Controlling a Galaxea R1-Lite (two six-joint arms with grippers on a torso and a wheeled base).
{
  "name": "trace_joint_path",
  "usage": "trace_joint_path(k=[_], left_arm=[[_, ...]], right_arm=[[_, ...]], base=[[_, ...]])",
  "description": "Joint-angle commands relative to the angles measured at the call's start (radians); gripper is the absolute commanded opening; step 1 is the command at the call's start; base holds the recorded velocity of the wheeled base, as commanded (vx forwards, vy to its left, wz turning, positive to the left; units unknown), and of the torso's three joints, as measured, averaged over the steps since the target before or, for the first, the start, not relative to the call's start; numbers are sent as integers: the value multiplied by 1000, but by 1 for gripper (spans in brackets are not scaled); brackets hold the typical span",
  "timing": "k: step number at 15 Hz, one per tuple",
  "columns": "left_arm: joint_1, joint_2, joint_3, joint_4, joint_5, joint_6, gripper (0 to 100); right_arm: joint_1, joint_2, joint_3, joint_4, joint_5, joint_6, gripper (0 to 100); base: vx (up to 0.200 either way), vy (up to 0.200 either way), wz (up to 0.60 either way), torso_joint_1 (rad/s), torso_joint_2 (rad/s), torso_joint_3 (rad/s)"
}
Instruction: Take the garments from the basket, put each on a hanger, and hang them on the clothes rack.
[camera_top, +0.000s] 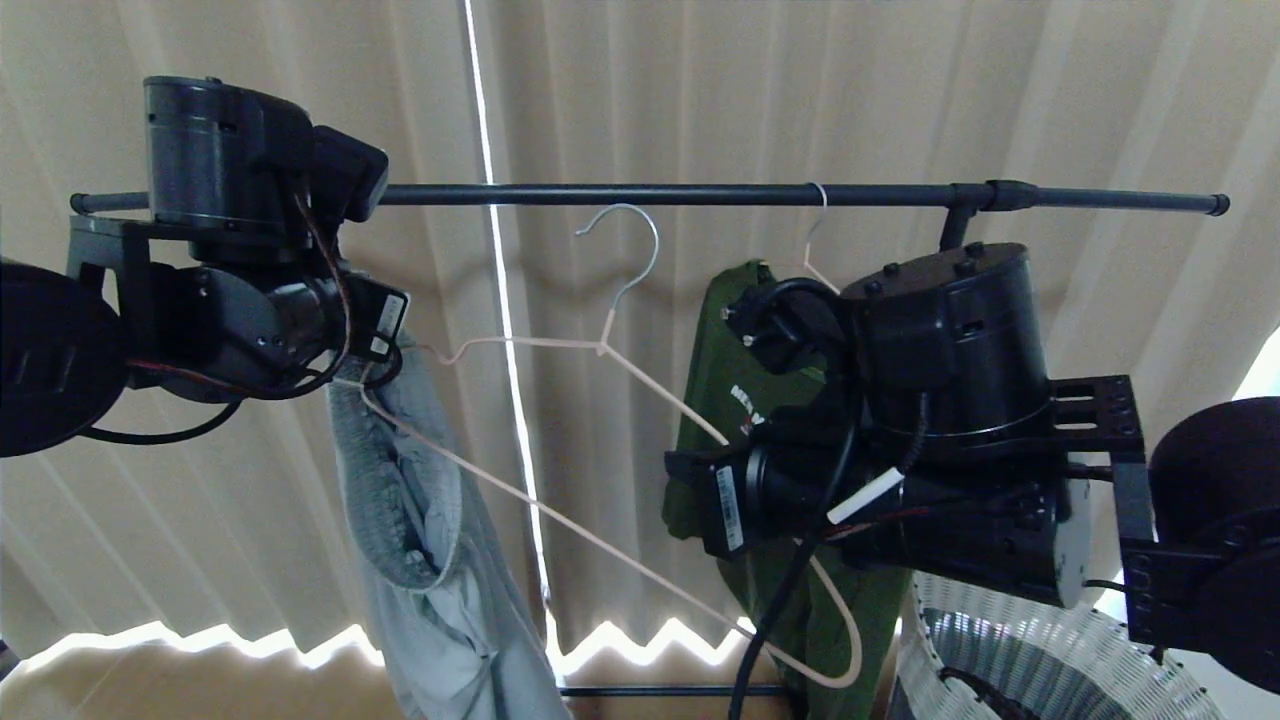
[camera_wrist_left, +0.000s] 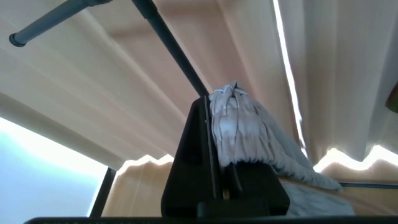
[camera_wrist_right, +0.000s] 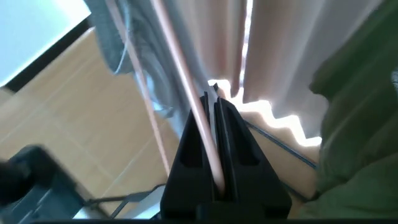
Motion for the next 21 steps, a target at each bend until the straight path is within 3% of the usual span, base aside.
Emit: trace_joint_path(k=[1,6,8,12,19,21], left_arm=[[-7,-2,3,0,0,0,0],[-60,1,13,0,0,-29,0],[-100,0,9,0,0,-68,0],[-159,-22,-8,-2,-11,-71,0],[-208,-121,17,76,-288,-68,0],[-209,-149,52,75,-403,-69,0]], right_arm=[[-1,81,-65,-8,-29,14,0],[-6,136,-131,-34,-43,20,0],[-3,153,-127,-83,-44,16,0],[-1,167,-128,-85,-43,17,0],[-9,142,-78,-108,-44,-1,0],[-33,142,-29,-175,-43,-32,0]], base=[[0,0,0,0,0,0],[0,0,0,0,0,0],[0,0,0,0,0,0],[0,0,0,0,0,0],[0,0,0,0,0,0],[0,0,0,0,0,0]])
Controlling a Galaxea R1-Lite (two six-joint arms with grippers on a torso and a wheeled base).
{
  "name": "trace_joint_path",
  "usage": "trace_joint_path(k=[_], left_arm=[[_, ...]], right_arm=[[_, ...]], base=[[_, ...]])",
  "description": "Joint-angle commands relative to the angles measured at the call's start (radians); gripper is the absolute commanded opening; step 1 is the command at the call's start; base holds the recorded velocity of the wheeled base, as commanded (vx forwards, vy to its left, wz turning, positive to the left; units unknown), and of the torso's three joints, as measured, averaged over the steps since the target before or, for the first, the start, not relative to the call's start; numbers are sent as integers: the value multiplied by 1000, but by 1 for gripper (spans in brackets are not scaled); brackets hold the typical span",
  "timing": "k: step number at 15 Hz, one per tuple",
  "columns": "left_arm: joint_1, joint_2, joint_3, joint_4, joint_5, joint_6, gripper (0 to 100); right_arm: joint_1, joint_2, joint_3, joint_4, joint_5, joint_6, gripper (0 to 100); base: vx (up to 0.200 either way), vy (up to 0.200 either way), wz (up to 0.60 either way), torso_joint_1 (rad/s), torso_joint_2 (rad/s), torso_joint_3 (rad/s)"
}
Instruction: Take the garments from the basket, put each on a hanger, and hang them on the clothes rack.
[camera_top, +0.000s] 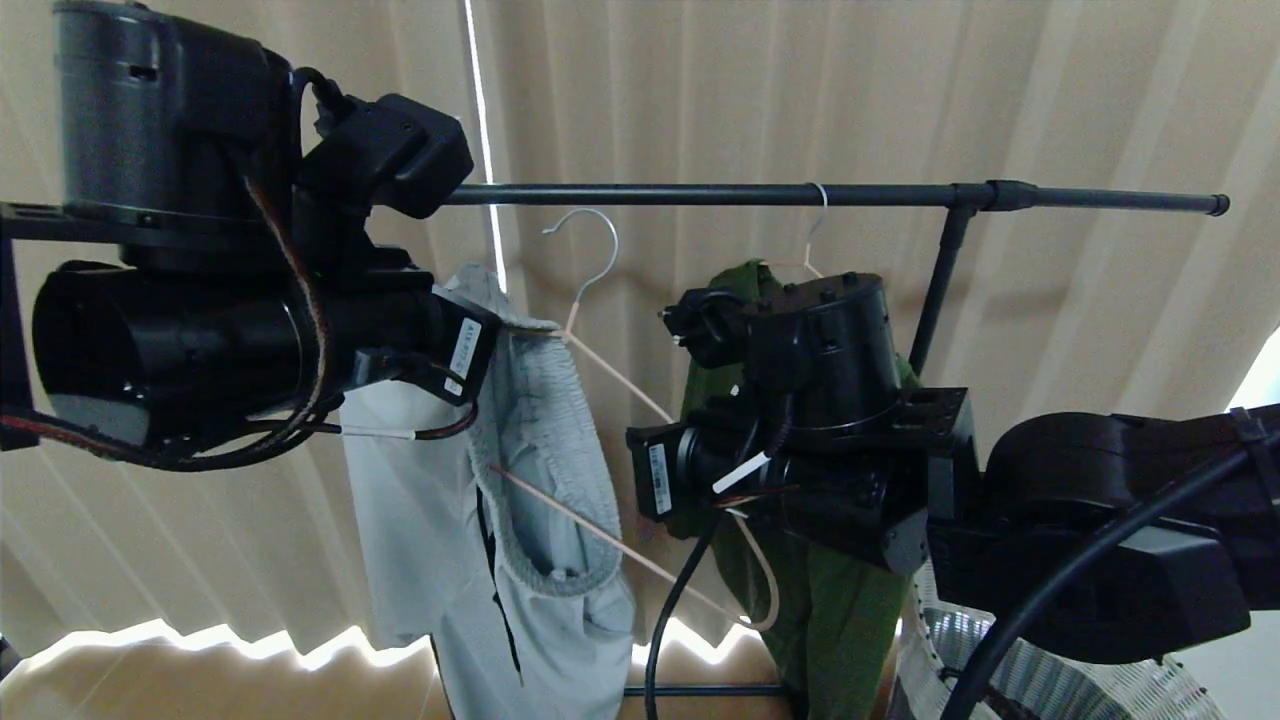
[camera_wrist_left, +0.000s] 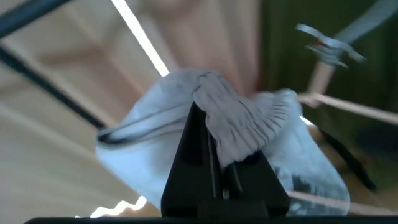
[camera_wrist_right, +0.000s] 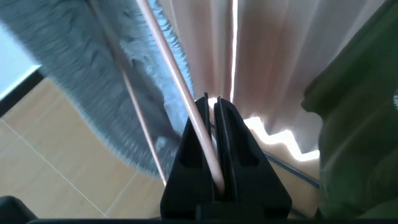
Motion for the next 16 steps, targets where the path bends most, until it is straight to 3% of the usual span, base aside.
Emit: trace_joint_path(k=[1,4,11,12,16], left_arm=[[-1,-47,24,2,-76,1,0],[-14,-47,31,2,-117,1,0],[-18,-76,108,1,-119,-7,0],[-18,-79,119,1,-119,-7,100],[-15,-85,139,-5,-119,-4,100]], right_arm=[[-18,-8,63,-70,4,-47,0],[-24,-13,140,-211,7,-149,0],[-44,-27,148,-222,7,-144,0],[-45,-30,146,-223,7,-144,0],[-53,-37,151,-284,7,-150,0]], base=[[0,0,0,0,0,0],[0,0,0,0,0,0],[0,0,0,0,0,0],[0,0,0,0,0,0],[0,0,0,0,0,0]])
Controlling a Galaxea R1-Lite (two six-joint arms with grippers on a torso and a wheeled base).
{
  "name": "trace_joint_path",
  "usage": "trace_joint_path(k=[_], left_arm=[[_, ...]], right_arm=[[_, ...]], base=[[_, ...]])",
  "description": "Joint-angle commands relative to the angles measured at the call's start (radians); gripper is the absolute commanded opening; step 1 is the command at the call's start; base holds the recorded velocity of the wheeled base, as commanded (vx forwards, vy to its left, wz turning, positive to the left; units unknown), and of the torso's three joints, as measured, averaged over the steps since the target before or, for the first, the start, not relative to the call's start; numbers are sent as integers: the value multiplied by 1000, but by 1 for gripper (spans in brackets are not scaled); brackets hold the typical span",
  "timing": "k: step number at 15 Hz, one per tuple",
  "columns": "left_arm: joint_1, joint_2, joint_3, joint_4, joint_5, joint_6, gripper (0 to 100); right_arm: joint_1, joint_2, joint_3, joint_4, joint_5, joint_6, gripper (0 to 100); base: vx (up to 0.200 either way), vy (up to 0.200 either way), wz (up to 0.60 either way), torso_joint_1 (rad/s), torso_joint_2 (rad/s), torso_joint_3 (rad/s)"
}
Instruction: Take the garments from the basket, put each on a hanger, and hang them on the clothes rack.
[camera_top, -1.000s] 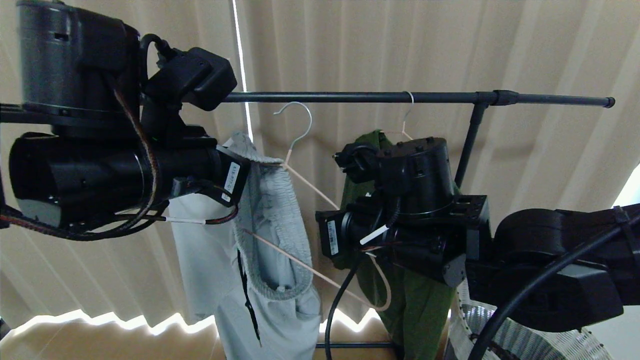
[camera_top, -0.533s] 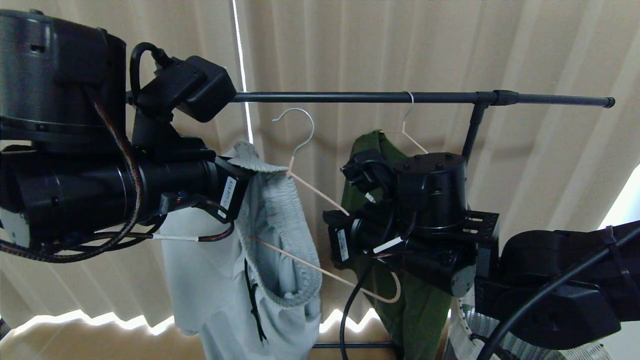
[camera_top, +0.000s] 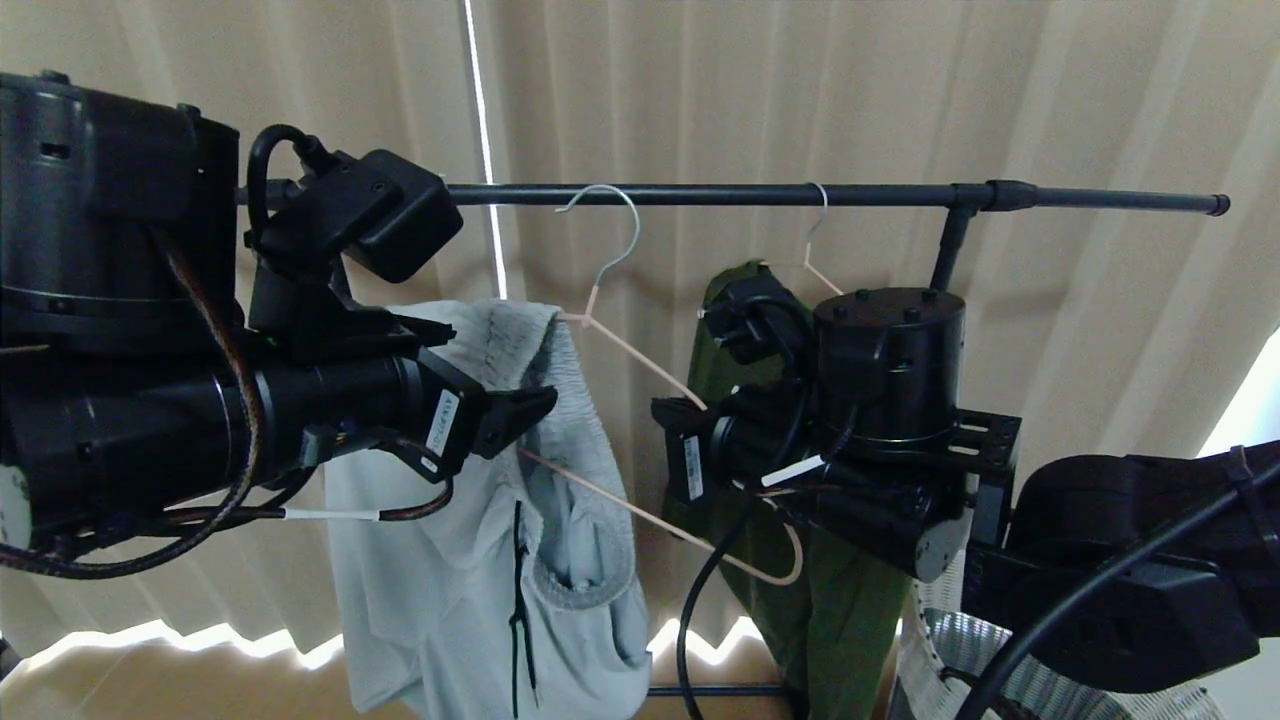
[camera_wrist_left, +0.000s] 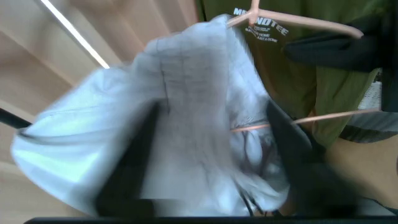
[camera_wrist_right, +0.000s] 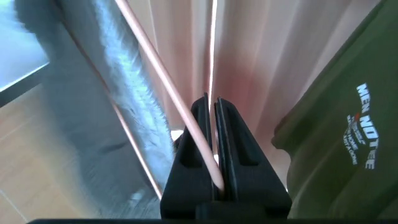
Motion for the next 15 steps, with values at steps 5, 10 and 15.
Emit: trace_joint_path(k=[5,10,15], left_arm=[[19,-94,76,0,1,4,100],[157,-162,79,-3,-99,196,100],[209,-114,58,-33,-306,421,100]], right_arm=[[-65,-51,9,3,6,-26,0],[-116,-244,193,10,154,-122,0],[-117,-264,236,-3,209,-130,0]], base=[[0,0,0,0,0,0],[0,0,0,0,0,0],[0,0,0,0,0,0]])
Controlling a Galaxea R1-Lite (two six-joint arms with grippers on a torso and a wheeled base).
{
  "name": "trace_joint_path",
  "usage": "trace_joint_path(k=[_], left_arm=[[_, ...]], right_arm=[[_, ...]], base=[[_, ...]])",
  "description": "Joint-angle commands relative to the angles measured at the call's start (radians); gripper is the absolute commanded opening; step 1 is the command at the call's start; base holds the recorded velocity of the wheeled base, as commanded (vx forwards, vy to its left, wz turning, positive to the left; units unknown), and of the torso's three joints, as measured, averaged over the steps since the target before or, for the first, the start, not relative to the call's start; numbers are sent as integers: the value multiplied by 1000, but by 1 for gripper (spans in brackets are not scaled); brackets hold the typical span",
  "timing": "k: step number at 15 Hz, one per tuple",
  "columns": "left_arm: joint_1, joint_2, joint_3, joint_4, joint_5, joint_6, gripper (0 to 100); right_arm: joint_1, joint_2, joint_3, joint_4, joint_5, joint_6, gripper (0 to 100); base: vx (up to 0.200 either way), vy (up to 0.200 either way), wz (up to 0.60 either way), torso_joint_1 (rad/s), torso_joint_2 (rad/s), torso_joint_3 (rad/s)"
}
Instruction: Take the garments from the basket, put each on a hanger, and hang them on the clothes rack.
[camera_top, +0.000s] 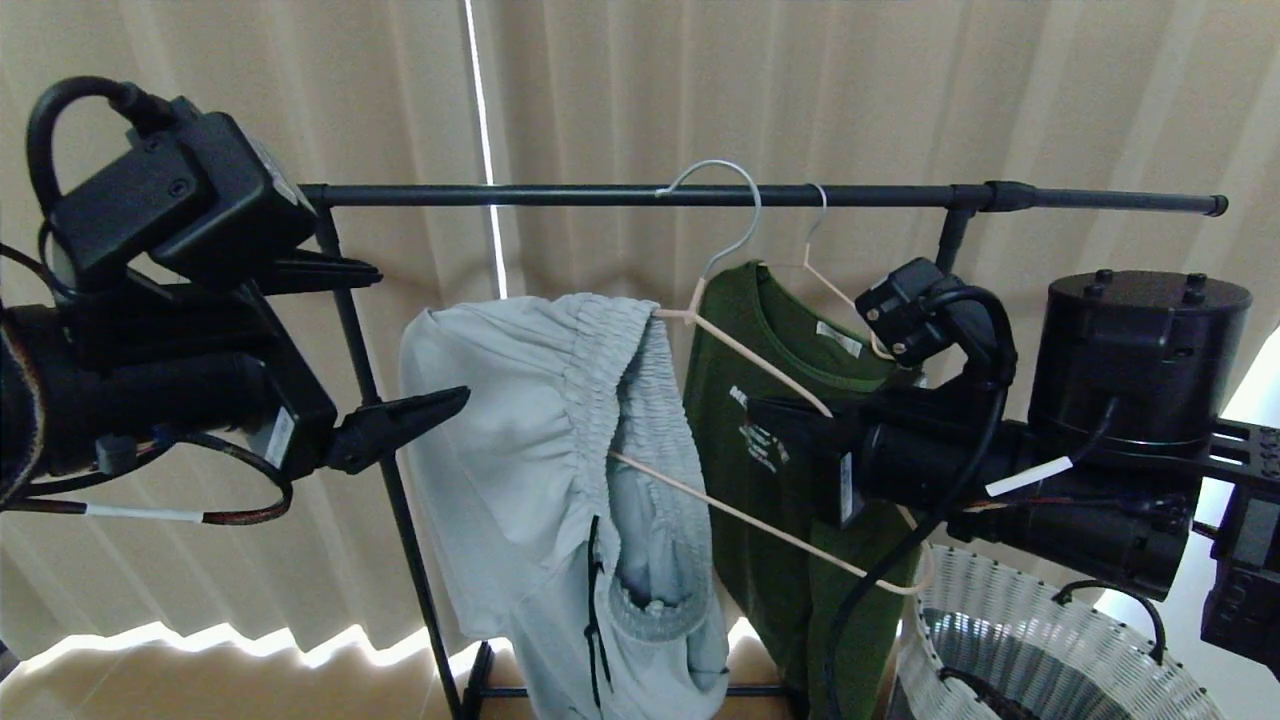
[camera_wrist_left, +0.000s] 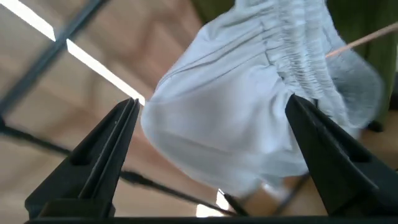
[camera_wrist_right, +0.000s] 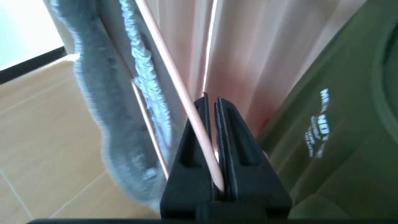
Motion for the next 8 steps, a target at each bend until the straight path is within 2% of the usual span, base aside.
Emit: trace_joint_path(k=[1,4,7,8], left_arm=[[-4,56,-13,-22,-3,36,100],[-48,120,-3,-132,-8,151,100],[-56,128,-2,-131,-8,167,100],[-47,139,0,-132,-8,214,100]], right_arm=[[10,-16,6,0,9,0,0],[57,-12,23,0,29,5,0],[80,-13,31,0,31,5,0],[93,-15,29,-2,32,5,0]], base=[[0,0,0,0,0,0],[0,0,0,0,0,0],[0,0,0,0,0,0],[0,0,0,0,0,0]])
